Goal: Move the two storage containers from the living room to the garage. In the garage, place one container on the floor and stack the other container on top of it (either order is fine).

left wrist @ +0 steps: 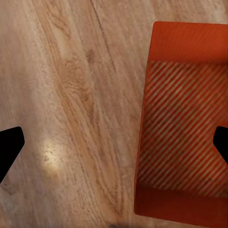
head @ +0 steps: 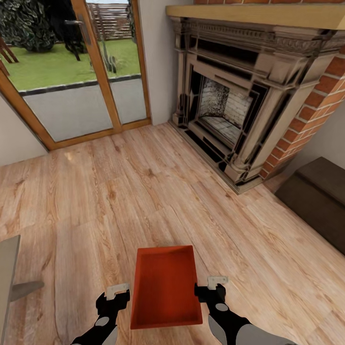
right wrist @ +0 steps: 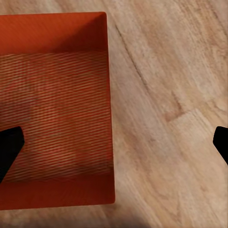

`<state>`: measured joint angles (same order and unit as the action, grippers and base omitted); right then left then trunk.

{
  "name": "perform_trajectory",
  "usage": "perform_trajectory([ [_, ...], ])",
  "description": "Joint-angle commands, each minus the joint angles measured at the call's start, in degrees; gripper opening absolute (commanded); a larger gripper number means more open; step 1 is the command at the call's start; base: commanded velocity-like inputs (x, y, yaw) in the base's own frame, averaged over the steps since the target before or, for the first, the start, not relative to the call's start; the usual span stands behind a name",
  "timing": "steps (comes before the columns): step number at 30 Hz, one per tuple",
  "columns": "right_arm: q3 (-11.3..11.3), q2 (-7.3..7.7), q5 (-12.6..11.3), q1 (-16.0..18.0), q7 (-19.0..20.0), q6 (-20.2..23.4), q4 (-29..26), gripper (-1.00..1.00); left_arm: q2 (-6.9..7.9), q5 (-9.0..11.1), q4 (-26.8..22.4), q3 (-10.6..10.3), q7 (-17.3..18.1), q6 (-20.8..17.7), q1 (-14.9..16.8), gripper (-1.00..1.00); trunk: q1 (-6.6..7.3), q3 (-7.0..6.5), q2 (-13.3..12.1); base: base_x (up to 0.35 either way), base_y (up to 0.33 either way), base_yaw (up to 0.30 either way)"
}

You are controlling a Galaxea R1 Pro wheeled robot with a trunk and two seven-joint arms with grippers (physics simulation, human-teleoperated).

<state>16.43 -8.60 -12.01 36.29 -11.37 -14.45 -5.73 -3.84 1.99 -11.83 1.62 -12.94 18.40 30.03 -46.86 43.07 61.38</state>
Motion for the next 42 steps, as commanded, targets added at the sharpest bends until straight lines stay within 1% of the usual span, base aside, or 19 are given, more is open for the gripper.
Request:
perform_trajectory([
  [1,0.5,0.03,-0.56,0.05,-0.2,-0.21,0.07,1.0,-0.01,0.21,0.05,0.14,0.02,0.24,0.03,1.0,-0.23,0.22,0.44,0.0,0.0,0.0],
  [14,0.47,0.06,-0.56,0.07,-0.2,-0.21,0.09,1.0,-0.02,0.21,0.11,0.14,0.02,0.24,0.03,1.0,-3.08,2.56,5.66,0.0,0.0,0.0],
  [28,0.5,-0.01,-0.56,0.05,-0.18,-0.48,0.08,1.0,-0.15,-0.36,0.21,0.04,0.26,0.42,0.03,1.0,-6.16,5.07,11.27,0.0,0.0,0.0],
  [29,0.51,-0.01,-0.56,0.07,-0.2,-0.48,0.09,1.0,-0.22,-0.48,0.22,0.01,0.38,0.43,0.03,1.0,-6.38,5.25,11.67,0.0,0.0,0.0],
  [30,0.52,-0.01,-0.56,0.05,-0.22,-0.49,0.09,1.0,-0.72,-1.28,0.24,-0.02,0.55,0.44,0.03,1.0,-6.6,5.43,12.07,0.0,0.0,0.0],
  [35,0.52,-0.01,-0.56,0.06,-0.23,-0.49,0.07,1.0,-1.45,-2.58,0.29,-0.11,0.64,0.45,0.03,1.0,-7.69,6.33,14.08,0.0,0.0,0.0],
  [42,0.52,-0.01,-0.56,0.08,-0.23,-0.49,0.07,1.0,-1.43,-2.69,0.16,-0.12,0.71,0.63,0.03,1.0,-9.23,7.58,16.89,0.0,0.0,0.0],
])
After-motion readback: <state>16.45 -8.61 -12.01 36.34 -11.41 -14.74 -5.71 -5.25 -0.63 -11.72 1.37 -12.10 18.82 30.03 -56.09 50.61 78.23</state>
